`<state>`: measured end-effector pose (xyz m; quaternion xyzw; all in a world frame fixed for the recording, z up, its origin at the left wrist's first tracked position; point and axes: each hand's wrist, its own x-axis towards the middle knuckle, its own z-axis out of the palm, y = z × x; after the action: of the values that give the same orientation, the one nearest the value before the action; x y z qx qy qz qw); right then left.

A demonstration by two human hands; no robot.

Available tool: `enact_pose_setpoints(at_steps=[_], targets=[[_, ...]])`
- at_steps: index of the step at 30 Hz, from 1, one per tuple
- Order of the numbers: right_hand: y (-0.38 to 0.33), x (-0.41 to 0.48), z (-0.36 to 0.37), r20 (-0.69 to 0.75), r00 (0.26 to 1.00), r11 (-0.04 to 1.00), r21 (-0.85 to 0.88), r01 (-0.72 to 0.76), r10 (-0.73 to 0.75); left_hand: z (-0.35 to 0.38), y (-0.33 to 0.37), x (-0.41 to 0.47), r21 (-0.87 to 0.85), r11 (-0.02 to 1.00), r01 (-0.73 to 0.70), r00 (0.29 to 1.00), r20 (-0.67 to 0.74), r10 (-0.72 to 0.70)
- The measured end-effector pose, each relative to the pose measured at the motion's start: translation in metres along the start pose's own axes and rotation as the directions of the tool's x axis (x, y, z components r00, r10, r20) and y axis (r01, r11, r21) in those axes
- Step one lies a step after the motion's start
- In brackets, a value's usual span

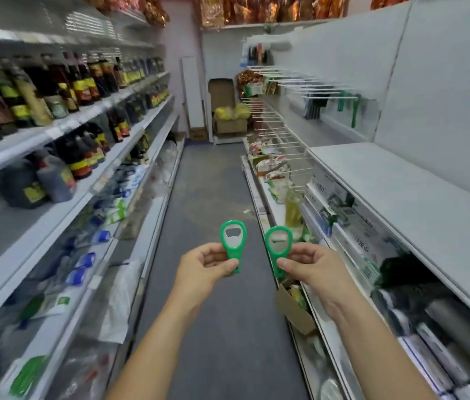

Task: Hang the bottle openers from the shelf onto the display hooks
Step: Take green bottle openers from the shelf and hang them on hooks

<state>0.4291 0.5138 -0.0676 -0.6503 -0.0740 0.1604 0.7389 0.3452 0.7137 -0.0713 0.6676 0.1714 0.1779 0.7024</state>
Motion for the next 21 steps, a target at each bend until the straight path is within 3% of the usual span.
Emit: enact_pose_setpoints(at_steps=[12,21], targets=[[-0.011,0.212,0.053,0.04,0.999,0.999,-0.05,0.018,-0.016,-0.019,-0.012,0.202,-0.019,1.0,0.004,0.999,-0.042,-0.004],[-0.013,0.402,0.13,-0.019,1.0,0.997,-0.081,0.011,-0.012,-0.066,-0.014,0.419,-0.085,0.996,0.02,0.999,-0.038,-0.024]])
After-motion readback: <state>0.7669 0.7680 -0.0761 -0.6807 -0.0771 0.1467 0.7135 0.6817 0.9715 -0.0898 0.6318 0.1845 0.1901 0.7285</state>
